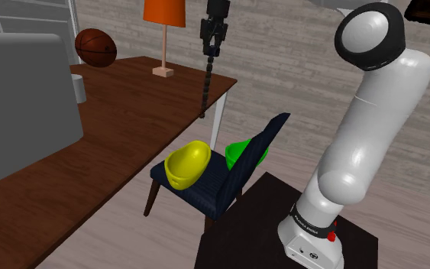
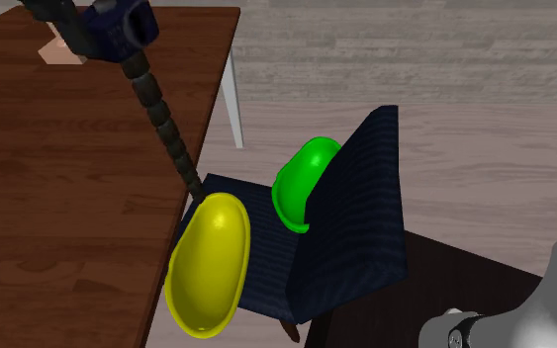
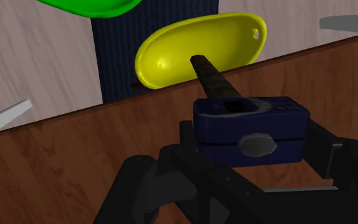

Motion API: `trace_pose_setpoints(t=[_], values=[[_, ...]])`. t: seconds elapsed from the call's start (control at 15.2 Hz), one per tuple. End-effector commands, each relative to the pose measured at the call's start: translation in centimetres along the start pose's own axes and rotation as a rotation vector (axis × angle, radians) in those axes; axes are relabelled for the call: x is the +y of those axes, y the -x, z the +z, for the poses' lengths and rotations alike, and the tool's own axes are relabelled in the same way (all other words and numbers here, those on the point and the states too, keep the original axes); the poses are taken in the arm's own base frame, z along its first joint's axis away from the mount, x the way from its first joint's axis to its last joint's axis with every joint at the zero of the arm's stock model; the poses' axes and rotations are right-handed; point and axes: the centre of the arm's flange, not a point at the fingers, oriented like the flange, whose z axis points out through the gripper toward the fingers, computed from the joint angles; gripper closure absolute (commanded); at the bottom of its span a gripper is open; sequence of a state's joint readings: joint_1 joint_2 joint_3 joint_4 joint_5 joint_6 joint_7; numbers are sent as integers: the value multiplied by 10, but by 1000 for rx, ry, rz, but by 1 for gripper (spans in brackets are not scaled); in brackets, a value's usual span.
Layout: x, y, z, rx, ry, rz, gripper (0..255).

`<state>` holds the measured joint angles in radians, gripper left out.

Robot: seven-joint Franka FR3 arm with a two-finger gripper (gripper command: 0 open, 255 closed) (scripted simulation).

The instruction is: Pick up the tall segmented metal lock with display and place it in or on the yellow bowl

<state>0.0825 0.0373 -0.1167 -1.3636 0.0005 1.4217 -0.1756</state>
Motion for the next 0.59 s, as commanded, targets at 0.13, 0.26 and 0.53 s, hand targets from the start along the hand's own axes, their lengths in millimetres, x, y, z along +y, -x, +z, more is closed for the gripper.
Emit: trace_pose_setpoints(t=[0.13,0.26,0.53], values=[[-20,-21,-16,0,0,1,255],[-20,-20,-6,0,0,1,255],[-20,-20,15,0,0,1,255]])
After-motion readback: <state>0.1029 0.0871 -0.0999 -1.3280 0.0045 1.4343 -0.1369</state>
